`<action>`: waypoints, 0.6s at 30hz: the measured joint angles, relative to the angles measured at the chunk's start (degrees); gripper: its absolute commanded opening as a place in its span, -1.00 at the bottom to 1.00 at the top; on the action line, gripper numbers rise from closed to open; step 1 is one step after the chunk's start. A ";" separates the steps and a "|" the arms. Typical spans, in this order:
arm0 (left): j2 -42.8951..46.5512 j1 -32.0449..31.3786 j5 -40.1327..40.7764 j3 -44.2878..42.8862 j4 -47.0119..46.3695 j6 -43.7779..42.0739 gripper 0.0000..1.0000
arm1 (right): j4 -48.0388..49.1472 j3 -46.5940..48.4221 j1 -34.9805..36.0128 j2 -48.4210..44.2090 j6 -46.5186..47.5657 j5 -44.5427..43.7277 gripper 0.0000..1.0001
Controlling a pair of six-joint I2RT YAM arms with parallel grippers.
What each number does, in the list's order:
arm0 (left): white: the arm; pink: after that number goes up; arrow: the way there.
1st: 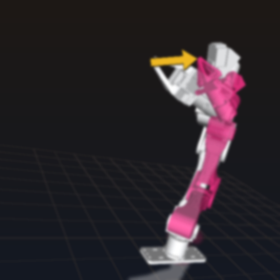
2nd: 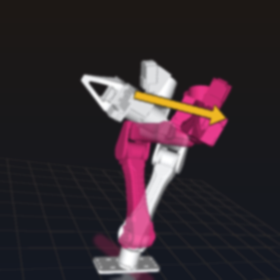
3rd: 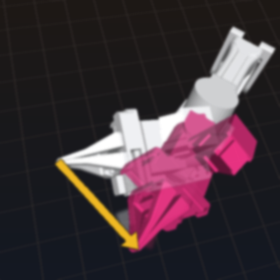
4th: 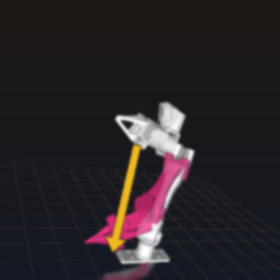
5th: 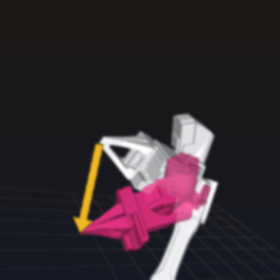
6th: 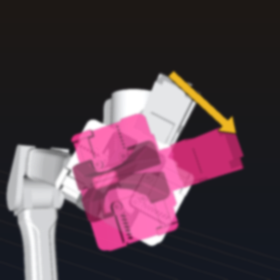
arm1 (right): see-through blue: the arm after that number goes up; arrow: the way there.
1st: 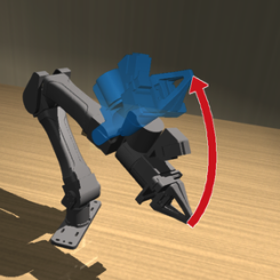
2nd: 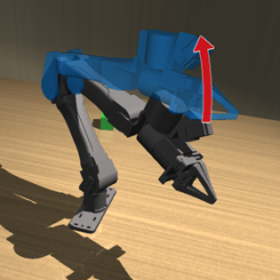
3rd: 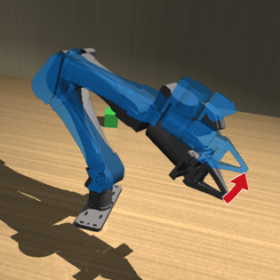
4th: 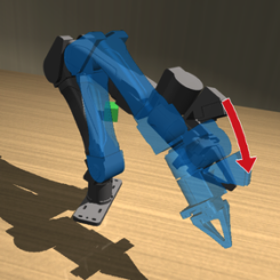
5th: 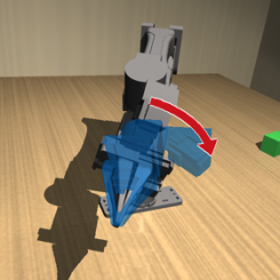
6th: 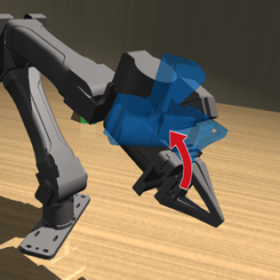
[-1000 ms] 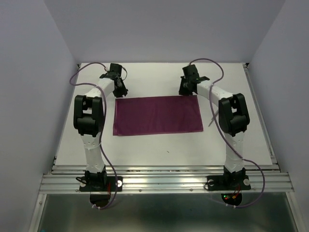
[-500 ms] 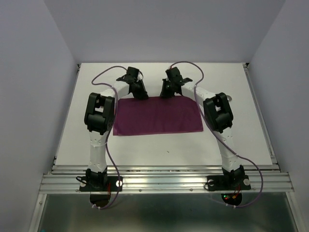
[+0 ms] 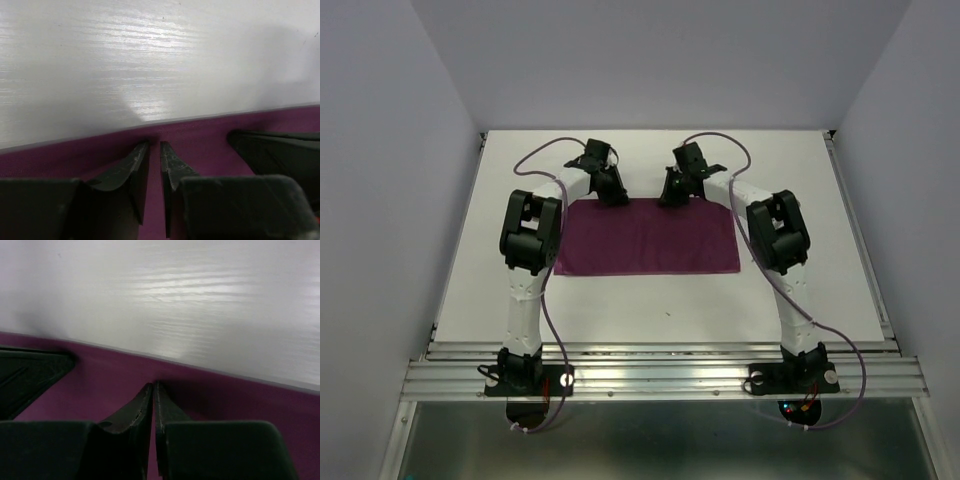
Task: Fold the napkin into a case and place the utensils inside
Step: Smooth out the rectangle-folded napkin at the center of the board.
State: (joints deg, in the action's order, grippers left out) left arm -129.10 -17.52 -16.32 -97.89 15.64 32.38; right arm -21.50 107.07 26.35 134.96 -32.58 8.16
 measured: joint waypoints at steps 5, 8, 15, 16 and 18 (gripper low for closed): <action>0.20 -0.02 0.87 0.04 0.02 -1.11 -0.46 | 0.00 -7.19 -4.76 -5.05 0.44 -1.90 -0.78; 0.35 0.00 1.68 0.04 0.11 -2.19 -0.46 | 0.13 -10.29 -8.57 -7.23 0.92 -3.50 -0.78; 0.59 0.00 2.82 0.00 0.59 -4.11 -0.46 | 1.25 -15.91 -16.02 -10.82 1.51 -5.29 -0.79; 0.61 0.00 3.17 -0.07 0.83 -4.44 -0.46 | 1.46 -16.22 -16.48 -11.02 1.55 -5.38 -0.79; 0.63 0.00 4.04 -0.50 1.73 -5.07 -0.46 | 2.08 -16.79 -16.68 -11.26 1.73 -5.60 -0.79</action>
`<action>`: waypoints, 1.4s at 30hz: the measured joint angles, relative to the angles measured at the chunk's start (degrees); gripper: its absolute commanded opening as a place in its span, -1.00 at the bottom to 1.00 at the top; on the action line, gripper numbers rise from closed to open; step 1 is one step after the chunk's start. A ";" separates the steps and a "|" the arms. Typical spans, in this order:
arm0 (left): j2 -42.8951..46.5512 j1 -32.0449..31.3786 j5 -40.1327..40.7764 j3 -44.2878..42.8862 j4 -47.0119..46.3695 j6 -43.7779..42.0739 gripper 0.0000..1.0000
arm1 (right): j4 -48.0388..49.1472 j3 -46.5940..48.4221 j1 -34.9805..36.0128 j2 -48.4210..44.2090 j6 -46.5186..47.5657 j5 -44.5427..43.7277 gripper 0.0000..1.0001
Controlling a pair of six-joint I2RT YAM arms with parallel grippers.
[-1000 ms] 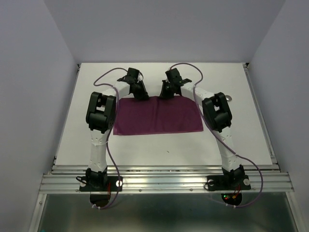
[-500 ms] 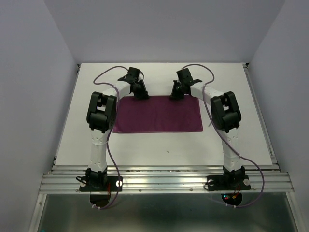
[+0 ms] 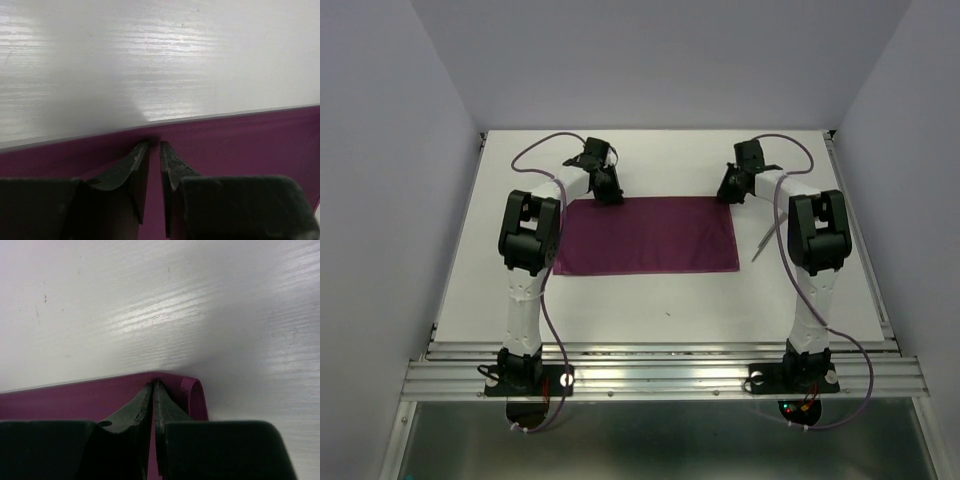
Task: Fold the napkin into a case and place the utensils inside
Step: Smooth out the rectangle-folded napkin at the center of the board.
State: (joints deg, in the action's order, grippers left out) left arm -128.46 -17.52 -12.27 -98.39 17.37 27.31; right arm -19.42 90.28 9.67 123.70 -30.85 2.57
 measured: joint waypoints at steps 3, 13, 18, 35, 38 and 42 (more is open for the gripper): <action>0.42 0.37 1.18 -0.02 1.09 -0.94 -0.45 | 0.74 -0.72 0.02 -0.37 0.24 -0.85 -0.80; 3.82 9.73 3.34 4.46 2.60 -2.78 -0.46 | 2.40 -2.91 -0.44 -1.53 1.09 -1.31 -0.80; 4.50 13.81 4.22 5.49 2.43 -2.82 -0.46 | 2.60 -3.23 -0.57 -1.75 1.44 -1.49 -0.80; 5.95 15.37 5.86 7.82 0.83 -2.62 -0.46 | 3.28 -4.22 -0.96 -2.29 2.16 -1.70 -0.81; 6.62 15.96 5.73 9.09 0.26 -2.19 -0.46 | 3.30 -4.48 -1.20 -2.51 2.36 -1.73 -0.81; 7.15 16.24 5.66 9.92 -0.09 -1.73 -0.46 | 3.04 -4.57 -1.46 -2.73 2.64 -1.77 -0.79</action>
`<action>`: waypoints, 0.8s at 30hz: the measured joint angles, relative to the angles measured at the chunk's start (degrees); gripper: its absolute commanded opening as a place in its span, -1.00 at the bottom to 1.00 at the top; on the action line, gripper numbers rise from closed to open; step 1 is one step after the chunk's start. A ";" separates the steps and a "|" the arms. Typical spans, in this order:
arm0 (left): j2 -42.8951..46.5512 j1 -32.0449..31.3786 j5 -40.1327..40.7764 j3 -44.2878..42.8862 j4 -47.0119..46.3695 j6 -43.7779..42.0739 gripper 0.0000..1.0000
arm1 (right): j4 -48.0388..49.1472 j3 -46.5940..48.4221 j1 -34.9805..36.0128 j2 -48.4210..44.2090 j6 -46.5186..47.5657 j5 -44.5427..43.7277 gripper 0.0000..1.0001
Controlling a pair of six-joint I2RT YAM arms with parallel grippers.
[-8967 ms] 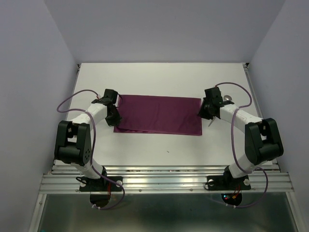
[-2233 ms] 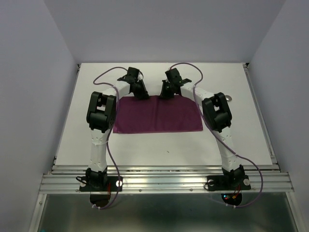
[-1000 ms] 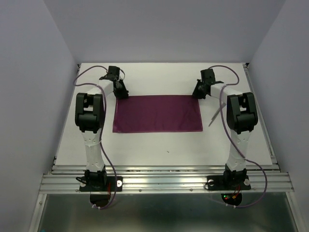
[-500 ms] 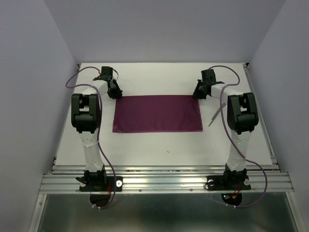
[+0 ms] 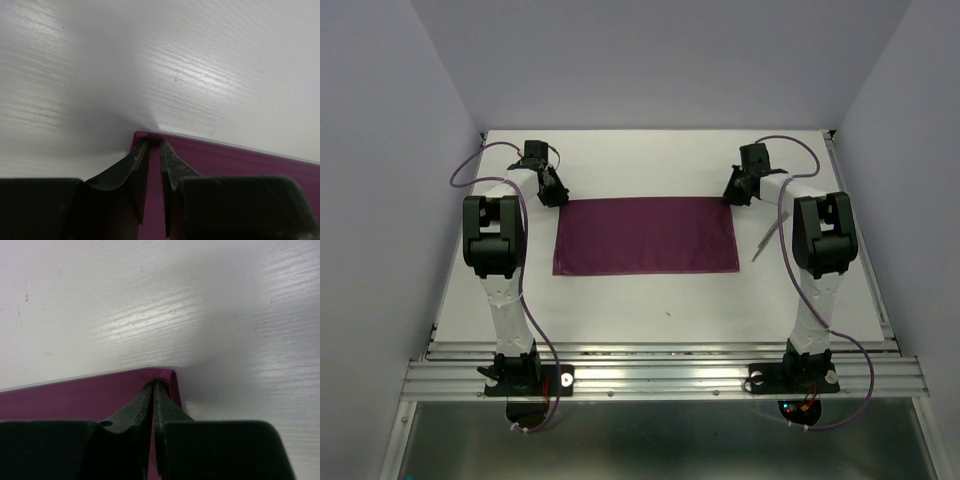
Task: Fold the napkin into a case and place the utensils inside
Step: Smooth out the rectangle-folded napkin at the center of the board, then pick up the rectangle-folded napkin from the center of the board.
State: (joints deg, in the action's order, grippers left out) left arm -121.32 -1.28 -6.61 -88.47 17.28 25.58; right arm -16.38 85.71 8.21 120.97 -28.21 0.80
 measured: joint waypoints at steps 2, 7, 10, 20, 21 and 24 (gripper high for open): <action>0.00 0.02 0.00 0.00 -0.07 0.13 -0.46 | -0.31 -0.07 -0.02 -0.20 0.20 -0.28 -0.79; 0.02 0.02 -0.04 0.17 -0.35 0.22 -0.46 | -1.20 -0.07 -0.33 -0.55 0.81 -1.14 -0.80; 0.04 0.04 -0.22 0.22 -0.42 0.22 -0.46 | -1.18 -0.07 -0.81 -0.55 0.85 -0.96 -0.80; 0.11 0.26 -1.36 0.24 -0.33 0.44 -0.45 | -1.77 -0.17 -1.07 -1.05 1.14 -0.17 -0.77; 0.22 0.28 -1.53 0.24 -0.26 0.46 -0.44 | -2.25 -0.31 -1.11 -1.70 1.29 -0.13 -0.76; 0.90 0.39 -1.66 0.24 0.79 0.46 -0.40 | -4.26 -0.42 -1.33 -4.96 1.60 -0.13 -0.70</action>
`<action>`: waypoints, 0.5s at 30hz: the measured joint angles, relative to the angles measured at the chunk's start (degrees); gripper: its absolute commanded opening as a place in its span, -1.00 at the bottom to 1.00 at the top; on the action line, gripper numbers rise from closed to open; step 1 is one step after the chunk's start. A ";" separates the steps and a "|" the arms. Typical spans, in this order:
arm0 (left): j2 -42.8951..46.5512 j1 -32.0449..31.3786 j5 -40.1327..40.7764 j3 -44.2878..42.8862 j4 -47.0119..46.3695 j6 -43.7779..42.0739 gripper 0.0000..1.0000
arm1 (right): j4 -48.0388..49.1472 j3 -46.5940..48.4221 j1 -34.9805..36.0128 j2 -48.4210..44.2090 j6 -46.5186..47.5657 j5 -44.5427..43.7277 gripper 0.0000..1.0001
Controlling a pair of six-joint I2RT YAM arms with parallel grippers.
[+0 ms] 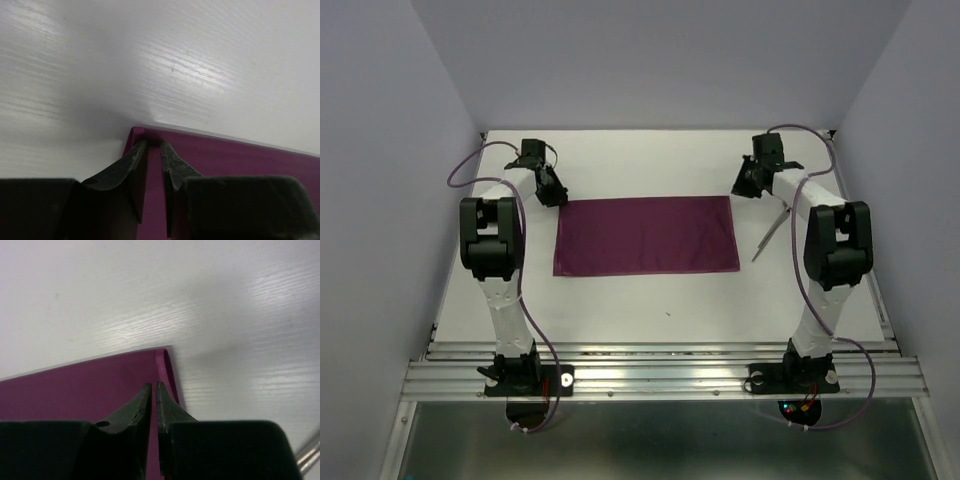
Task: Fold the napkin into a case and place the utensils inside
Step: Pick up the rectangle-folded napkin from the center of the board.
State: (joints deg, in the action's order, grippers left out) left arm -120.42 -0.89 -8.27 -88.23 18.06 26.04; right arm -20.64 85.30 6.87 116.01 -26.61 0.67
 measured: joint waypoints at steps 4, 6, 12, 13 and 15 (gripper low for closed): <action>3.17 0.00 0.31 0.00 1.75 0.00 -0.37 | -0.50 -1.09 -0.33 -8.26 0.61 -0.04 -0.60; 5.60 0.00 0.66 -0.02 2.29 -0.02 -0.37 | 0.07 -2.40 -0.39 -11.47 0.96 -0.04 -0.52; 11.26 0.00 3.80 0.26 3.37 -0.07 -0.37 | -0.31 -10.62 -0.44 -16.65 1.38 0.48 -0.16; 11.65 0.00 4.63 0.55 3.52 -0.07 -0.37 | -0.46 -11.72 -0.44 -16.59 1.36 0.79 -0.11; 12.41 0.00 6.71 2.36 4.15 -0.07 -0.36 | -2.14 -14.56 -0.44 -16.50 1.40 1.55 -0.02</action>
State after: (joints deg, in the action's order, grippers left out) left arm -108.01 -0.89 -1.56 -85.86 22.22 25.98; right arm -22.79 70.74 6.44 99.50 -25.21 2.22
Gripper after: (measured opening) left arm 0.313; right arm 0.437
